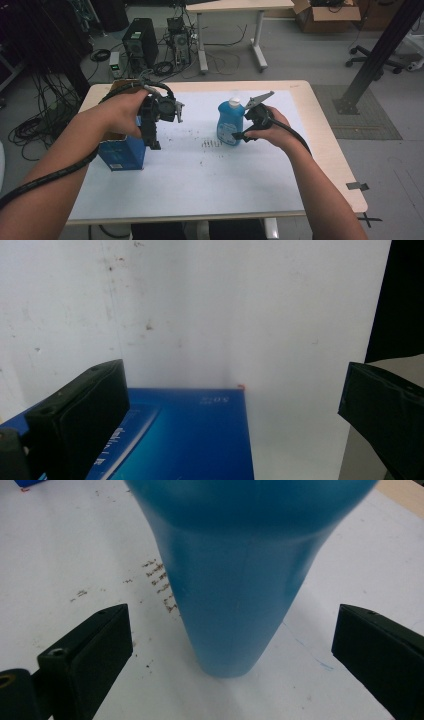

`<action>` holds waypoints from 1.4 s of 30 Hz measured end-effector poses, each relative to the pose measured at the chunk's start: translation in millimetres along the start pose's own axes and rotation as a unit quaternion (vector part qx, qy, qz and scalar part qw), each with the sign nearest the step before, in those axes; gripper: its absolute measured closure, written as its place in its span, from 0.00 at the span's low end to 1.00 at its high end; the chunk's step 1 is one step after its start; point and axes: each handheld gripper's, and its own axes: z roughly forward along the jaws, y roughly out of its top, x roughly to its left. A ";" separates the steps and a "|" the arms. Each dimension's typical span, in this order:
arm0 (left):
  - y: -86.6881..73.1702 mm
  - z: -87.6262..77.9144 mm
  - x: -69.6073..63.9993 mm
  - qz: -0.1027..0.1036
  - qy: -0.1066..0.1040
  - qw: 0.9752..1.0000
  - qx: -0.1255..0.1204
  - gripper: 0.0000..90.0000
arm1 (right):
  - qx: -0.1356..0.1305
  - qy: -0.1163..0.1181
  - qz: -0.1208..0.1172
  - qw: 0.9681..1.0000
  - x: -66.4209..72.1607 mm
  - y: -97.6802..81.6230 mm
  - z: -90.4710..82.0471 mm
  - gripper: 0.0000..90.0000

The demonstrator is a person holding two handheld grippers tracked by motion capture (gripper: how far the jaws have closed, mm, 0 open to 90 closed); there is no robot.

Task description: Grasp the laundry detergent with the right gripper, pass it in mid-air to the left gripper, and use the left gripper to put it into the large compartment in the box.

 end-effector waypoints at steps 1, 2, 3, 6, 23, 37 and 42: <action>0.0 0.0 0.0 0.000 0.000 1.000 0.000 0.00 | -0.004 0.000 0.000 1.000 0.3 -0.2 0.9 0.03; -0.7 0.3 0.2 -0.001 0.000 1.000 0.000 0.00 | -0.010 0.001 -0.001 1.000 0.3 -0.9 1.6 0.03; -0.9 0.4 0.1 -0.002 0.000 1.000 0.000 0.00 | -0.013 0.001 0.002 1.000 0.5 -1.4 2.4 0.03; -1.3 1.2 0.2 -0.001 -0.001 1.000 0.001 0.00 | -0.023 0.000 0.003 1.000 1.0 -3.0 5.1 0.03; -3.1 5.9 -0.1 -0.003 -0.005 1.000 0.000 0.00 | -0.055 -0.005 0.014 0.998 1.8 -3.4 16.9 0.02; -2.2 7.7 -0.1 -0.001 -0.007 1.000 0.000 0.00 | -0.084 -0.011 0.019 0.996 3.1 -5.1 23.2 0.01; -3.0 8.6 0.0 -0.001 -0.007 1.000 0.002 0.00 | -0.091 -0.022 0.025 0.995 2.9 -5.5 24.2 0.03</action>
